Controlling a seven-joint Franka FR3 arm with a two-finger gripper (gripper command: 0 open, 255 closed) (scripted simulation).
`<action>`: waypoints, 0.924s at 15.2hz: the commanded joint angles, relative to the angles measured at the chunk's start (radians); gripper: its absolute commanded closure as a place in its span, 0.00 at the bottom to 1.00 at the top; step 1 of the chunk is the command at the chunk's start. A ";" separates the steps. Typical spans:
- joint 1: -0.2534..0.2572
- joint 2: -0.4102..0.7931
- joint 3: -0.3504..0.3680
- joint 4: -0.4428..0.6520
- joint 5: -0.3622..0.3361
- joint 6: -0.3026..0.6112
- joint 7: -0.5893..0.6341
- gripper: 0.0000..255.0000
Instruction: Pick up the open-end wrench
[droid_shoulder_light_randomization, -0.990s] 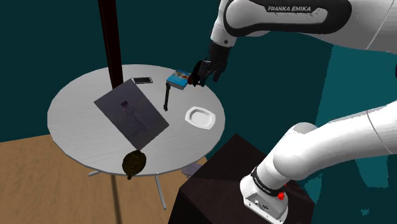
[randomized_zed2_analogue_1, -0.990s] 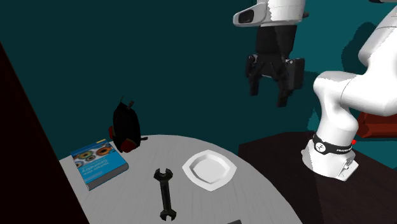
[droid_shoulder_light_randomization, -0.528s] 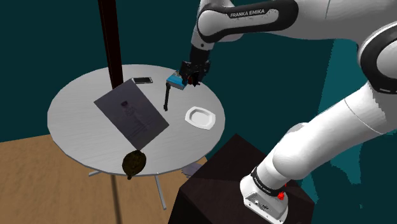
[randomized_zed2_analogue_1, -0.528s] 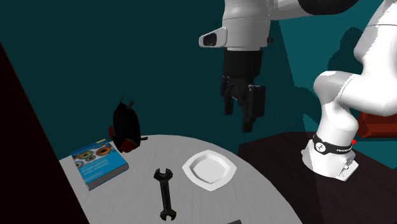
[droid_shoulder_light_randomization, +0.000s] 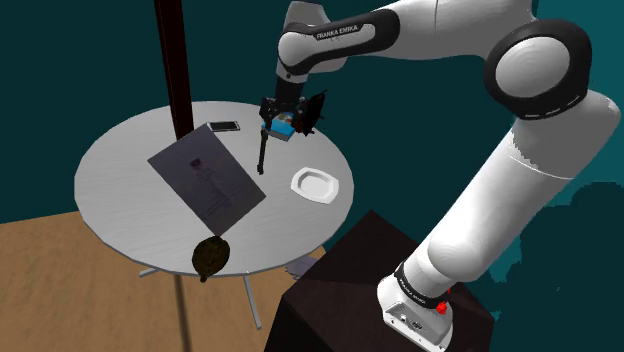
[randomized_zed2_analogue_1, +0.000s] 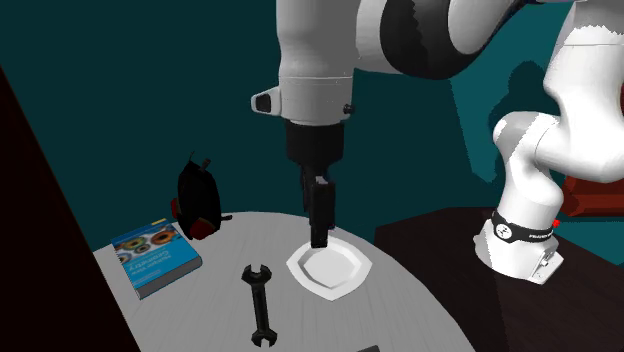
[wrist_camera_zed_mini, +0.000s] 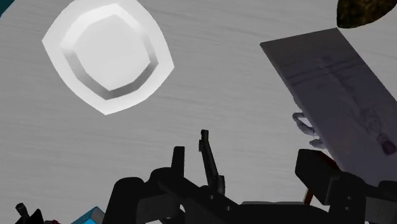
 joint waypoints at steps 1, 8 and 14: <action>0.000 0.085 -0.002 0.075 -0.009 0.013 0.034 0.00; 0.000 0.292 -0.021 0.271 -0.025 0.033 0.104 0.00; 0.001 0.328 -0.021 0.231 -0.026 0.108 0.103 0.00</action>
